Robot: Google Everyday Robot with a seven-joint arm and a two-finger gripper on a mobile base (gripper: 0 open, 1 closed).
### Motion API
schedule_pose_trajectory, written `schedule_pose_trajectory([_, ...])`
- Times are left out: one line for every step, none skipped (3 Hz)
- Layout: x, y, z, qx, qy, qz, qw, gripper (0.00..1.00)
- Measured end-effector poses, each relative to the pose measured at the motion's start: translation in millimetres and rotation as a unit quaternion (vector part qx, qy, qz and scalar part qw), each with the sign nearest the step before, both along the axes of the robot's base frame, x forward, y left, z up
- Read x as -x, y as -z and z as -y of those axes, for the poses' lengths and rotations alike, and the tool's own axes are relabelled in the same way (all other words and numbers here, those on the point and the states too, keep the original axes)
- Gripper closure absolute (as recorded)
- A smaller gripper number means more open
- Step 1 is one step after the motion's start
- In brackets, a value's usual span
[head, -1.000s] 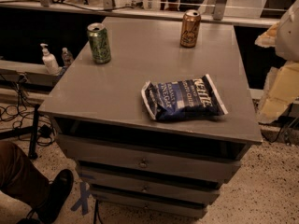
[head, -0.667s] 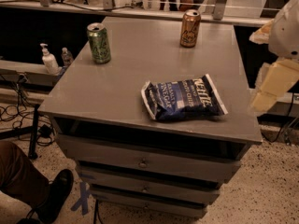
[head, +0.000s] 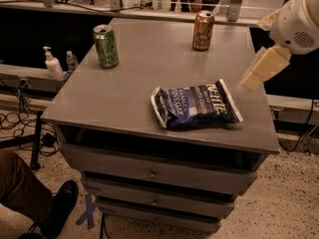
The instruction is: Move orange can near blue chip bag
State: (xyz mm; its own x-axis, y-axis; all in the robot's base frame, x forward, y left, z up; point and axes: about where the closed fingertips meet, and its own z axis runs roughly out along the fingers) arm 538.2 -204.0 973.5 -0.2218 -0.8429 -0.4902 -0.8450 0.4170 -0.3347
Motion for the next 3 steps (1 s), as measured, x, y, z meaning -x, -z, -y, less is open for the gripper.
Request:
schedule_pose_trajectory([-43.6,8.0,-1.6,-0.069,0.030,0.036,0.9965,0.00])
schedule_pose_trajectory([-89.0,12.4,-6.3,-0.131,0.065,0.072,0.9867,0.00])
schedule_pose_trajectory([-99.3,7.7,-5.2,-0.137,0.072,0.090,0.9837,0.00])
